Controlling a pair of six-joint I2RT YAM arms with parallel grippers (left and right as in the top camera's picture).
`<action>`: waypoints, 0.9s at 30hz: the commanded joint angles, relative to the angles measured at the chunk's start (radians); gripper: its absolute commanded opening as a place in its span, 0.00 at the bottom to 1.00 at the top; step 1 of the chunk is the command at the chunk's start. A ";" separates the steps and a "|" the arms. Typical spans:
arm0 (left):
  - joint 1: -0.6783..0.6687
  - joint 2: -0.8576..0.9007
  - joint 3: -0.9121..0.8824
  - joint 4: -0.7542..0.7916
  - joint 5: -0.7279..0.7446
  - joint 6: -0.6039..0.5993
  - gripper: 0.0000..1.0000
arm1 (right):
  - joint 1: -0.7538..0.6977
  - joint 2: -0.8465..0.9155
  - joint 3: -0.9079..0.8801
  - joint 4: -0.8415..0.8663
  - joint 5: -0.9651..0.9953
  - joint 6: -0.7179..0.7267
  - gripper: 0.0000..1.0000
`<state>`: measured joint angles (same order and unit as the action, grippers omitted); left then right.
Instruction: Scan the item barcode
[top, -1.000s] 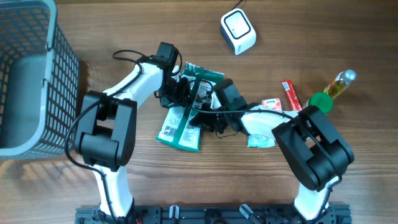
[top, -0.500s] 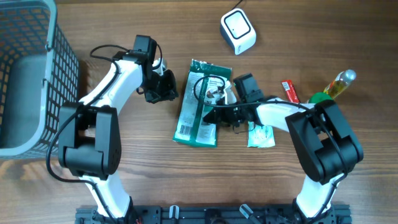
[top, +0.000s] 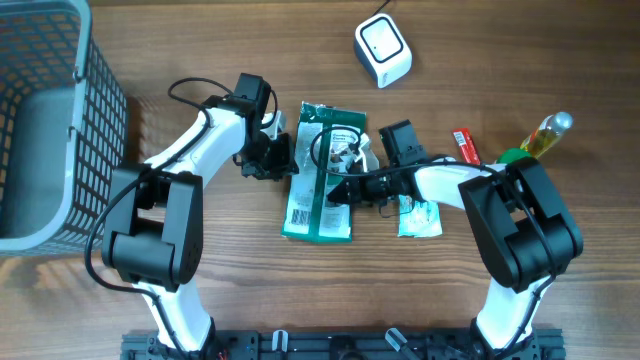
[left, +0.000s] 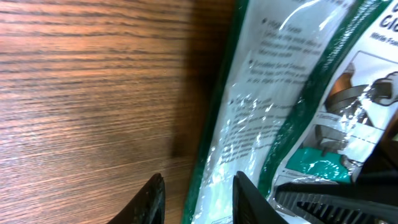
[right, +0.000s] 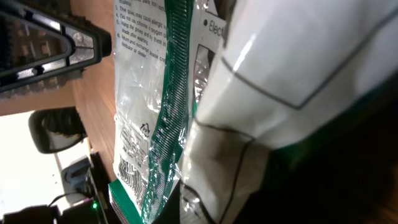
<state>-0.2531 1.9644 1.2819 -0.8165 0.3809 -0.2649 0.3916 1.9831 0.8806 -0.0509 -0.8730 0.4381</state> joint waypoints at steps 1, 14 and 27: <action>0.034 0.012 -0.007 -0.019 0.203 0.111 0.29 | -0.037 0.035 -0.023 0.018 -0.124 -0.074 0.04; 0.132 0.012 -0.008 -0.065 0.529 0.288 0.51 | -0.064 0.035 -0.023 0.103 -0.453 -0.149 0.04; 0.137 0.012 -0.008 -0.088 0.385 0.288 0.49 | -0.104 0.035 -0.023 0.208 -0.537 -0.097 0.04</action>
<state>-0.1223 1.9644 1.2819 -0.8955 0.8310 0.0002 0.3103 1.9991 0.8604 0.1482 -1.3621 0.3351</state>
